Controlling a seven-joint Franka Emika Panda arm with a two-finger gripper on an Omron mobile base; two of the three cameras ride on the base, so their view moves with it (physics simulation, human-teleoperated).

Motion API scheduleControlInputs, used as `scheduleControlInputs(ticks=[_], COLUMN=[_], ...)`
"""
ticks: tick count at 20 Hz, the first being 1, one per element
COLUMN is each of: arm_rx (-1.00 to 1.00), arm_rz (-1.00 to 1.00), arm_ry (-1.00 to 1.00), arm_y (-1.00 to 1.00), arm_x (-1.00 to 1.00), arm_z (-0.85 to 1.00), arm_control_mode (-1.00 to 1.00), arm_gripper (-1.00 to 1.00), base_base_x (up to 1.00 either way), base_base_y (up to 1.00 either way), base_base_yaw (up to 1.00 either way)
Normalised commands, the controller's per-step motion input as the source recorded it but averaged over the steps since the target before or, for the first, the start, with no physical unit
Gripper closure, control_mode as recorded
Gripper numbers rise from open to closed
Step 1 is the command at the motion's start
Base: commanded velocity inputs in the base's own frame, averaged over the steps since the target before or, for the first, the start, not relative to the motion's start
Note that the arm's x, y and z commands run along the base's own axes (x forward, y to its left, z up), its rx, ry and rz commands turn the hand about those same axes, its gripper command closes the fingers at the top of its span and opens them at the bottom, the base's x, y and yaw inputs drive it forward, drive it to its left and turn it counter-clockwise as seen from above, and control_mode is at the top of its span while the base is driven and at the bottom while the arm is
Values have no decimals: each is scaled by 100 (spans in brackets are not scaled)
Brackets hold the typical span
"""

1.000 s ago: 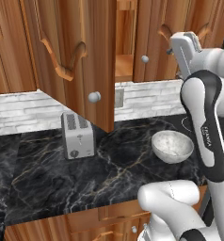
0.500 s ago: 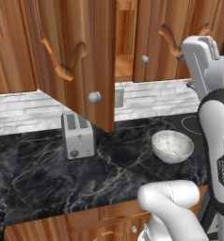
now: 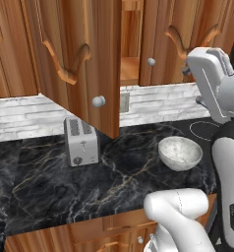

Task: Open the cabinet and move the ladle to the pot. Then close the cabinet.

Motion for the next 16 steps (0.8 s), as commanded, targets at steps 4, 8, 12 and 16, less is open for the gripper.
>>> scheduleControlInputs(ticks=[4, 8, 12, 16], arm_rx=[-3, -3, -5, -6], arm_rz=[0, -1, -3, -4], arm_ry=[0, 0, 0, 0], arm_y=[25, 25, 39, 42], arm_x=[-57, -49, -26, -22], arm_z=[0, 0, 0, 0], arm_control_mode=[-100, -100, -100, -100], arm_gripper=[-100, -100, -100, -100], base_base_x=[0, 0, 0, 0], base_base_y=[0, 0, 0, 0], base_base_yaw=[0, 0, 0, 0])
